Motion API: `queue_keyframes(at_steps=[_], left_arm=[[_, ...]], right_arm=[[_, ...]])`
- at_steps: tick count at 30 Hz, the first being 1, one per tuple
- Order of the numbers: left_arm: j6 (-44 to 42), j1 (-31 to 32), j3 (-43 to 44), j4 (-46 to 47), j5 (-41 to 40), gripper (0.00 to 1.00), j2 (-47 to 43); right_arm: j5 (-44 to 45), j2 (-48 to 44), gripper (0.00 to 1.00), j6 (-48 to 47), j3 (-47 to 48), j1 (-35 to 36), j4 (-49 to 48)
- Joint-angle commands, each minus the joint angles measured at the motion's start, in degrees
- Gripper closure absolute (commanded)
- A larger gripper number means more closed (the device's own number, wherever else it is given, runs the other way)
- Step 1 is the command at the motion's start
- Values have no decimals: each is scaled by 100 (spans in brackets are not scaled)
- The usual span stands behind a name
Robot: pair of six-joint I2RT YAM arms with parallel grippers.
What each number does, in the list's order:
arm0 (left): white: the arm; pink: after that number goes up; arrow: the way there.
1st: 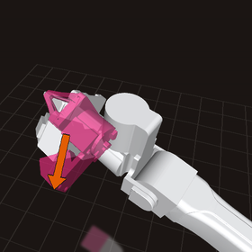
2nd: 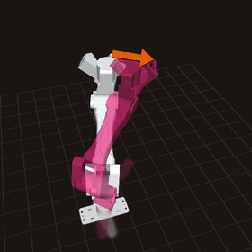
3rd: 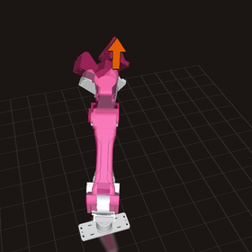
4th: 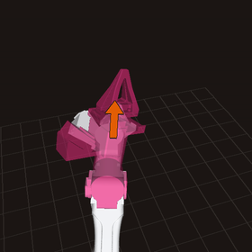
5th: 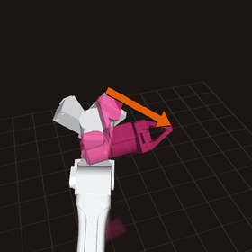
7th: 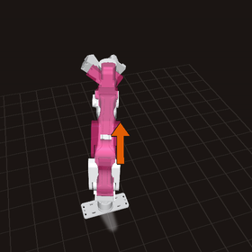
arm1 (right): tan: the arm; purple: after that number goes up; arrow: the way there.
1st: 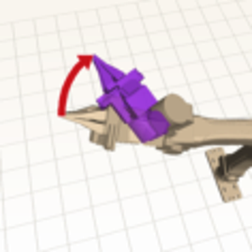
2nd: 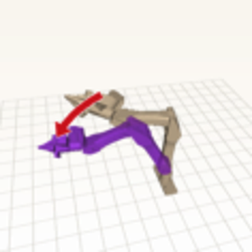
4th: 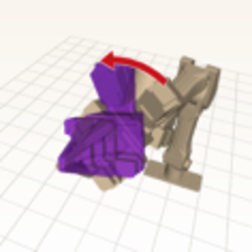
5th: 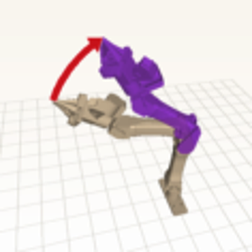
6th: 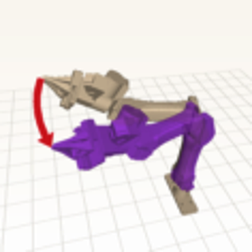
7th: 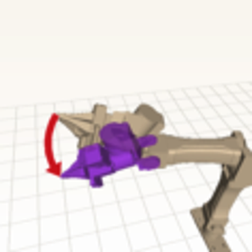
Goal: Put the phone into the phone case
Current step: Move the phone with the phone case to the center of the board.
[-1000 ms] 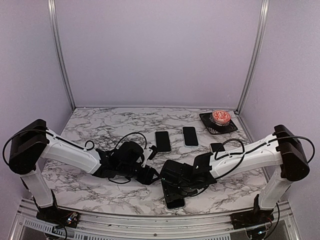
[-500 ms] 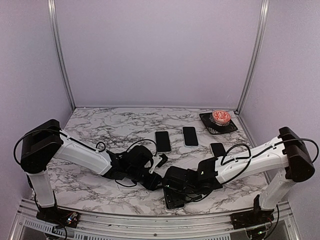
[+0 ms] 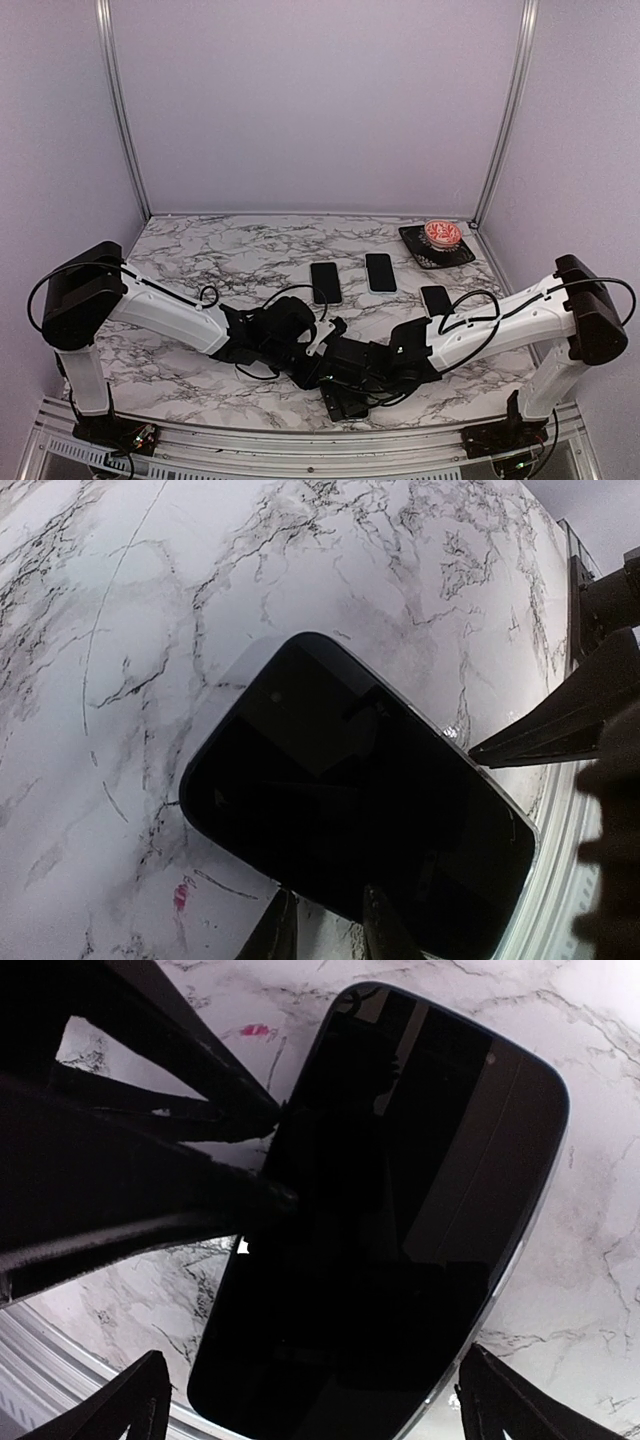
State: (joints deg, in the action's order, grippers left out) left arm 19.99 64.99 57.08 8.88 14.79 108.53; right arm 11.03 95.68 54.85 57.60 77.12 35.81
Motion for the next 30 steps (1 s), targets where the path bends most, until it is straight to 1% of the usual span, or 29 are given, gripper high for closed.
queue_keyframes(at_steps=[1,5,8,11,13,14,16,20,23,27,29,30], left_arm=[[-280,126,-78,-796,1,80,301],[-241,133,-12,-774,159,82,477],[-143,90,-44,-547,266,82,197],[108,-155,-158,-138,247,71,-300],[137,-347,-98,-230,66,63,-570],[186,-440,-112,-218,11,56,-705],[280,-634,-114,-250,-37,47,-914],[343,-870,-135,-386,-307,43,-1234],[233,-949,-91,-576,-476,42,-1282],[188,-979,-74,-664,-592,42,-1294],[173,-980,-75,-662,-593,42,-1316],[150,-980,-74,-668,-603,42,-1324]], right_arm=[[171,92,2,326,63,37,-12],[237,112,1,778,-109,37,-13],[413,223,1,960,-74,35,94],[654,420,1,1082,136,33,550],[663,511,1,1090,194,38,624],[664,544,1,1075,215,36,601],[644,621,1,1062,268,34,600],[656,702,2,1095,304,32,678],[642,763,4,1009,384,17,694],[701,988,8,839,646,10,1115],[731,1020,7,607,738,6,1451],[717,997,4,491,746,-6,1588]])
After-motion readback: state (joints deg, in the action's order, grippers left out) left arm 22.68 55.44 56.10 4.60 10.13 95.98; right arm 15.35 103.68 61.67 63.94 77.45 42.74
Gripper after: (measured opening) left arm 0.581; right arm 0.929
